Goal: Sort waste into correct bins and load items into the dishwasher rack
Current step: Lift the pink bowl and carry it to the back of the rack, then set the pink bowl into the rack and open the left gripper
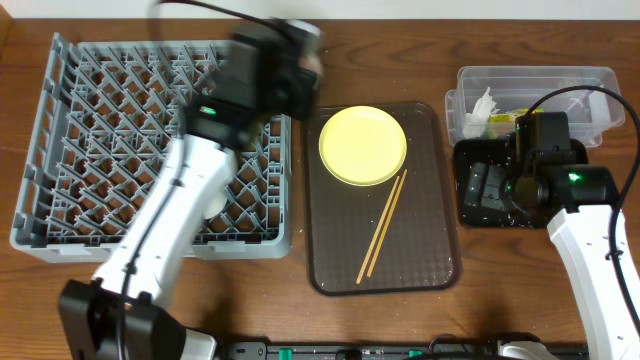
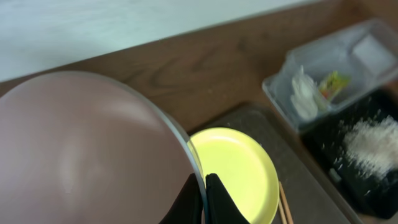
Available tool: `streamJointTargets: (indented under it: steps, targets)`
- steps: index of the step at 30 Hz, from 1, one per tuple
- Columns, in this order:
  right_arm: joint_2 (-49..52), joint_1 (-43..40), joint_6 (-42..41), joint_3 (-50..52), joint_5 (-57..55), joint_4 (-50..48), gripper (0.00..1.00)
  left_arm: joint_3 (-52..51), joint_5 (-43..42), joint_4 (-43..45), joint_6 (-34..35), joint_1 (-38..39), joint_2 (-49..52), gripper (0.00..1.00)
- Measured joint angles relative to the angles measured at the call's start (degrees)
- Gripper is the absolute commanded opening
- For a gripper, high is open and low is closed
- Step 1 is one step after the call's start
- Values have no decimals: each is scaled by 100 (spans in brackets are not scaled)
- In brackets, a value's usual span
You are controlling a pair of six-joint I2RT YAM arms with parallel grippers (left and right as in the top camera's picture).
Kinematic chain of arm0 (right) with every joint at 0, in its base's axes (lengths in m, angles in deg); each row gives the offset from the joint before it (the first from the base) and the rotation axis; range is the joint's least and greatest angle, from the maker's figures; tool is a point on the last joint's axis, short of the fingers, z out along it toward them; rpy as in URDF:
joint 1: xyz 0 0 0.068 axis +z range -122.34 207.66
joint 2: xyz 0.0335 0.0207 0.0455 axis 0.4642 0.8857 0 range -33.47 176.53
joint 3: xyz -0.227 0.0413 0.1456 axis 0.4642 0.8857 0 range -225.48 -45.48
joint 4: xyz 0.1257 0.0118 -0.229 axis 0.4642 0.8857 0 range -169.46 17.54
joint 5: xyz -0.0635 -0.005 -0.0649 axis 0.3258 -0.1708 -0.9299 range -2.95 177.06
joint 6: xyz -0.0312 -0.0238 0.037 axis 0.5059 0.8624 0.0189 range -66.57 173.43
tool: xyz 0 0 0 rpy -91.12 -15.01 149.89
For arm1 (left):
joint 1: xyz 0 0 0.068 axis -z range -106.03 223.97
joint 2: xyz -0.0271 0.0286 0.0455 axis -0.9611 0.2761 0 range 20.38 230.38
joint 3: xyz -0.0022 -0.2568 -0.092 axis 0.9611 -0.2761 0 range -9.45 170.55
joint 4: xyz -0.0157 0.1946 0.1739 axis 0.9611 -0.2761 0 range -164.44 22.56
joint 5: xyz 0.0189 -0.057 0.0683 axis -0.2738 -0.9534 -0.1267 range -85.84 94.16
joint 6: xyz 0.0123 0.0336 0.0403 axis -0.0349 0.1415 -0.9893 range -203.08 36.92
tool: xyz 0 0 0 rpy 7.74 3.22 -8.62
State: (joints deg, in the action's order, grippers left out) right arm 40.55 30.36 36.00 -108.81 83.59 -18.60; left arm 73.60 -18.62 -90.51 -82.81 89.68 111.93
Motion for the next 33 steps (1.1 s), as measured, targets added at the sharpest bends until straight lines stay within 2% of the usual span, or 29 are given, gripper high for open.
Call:
streamJointTargets:
  steps: [6, 9, 13, 17, 24, 33]
  targets:
    - [0, 0, 0, -2, -2, -7, 93, 0, -2129, 820, 568, -1556, 184, 6]
    - [0, 0, 0, -2, 0, -15, 93, 9, -3084, 1360, 1008, -2076, 393, 6]
    - [0, 0, 0, -2, -2, -22, 93, 15, -4212, 1945, 1731, -2479, 848, 6]
    - [0, 0, 0, -2, -2, -22, 93, 13, -4996, 2312, 2505, -2616, 1346, 6]
    - [0, 0, 0, -2, 0, -22, 93, 13, -5716, 2691, 3560, -2758, 2059, 6]
    - [0, 0, 0, -2, -2, -22, 93, 13, -5901, 2671, 4009, -2968, 2463, 6]
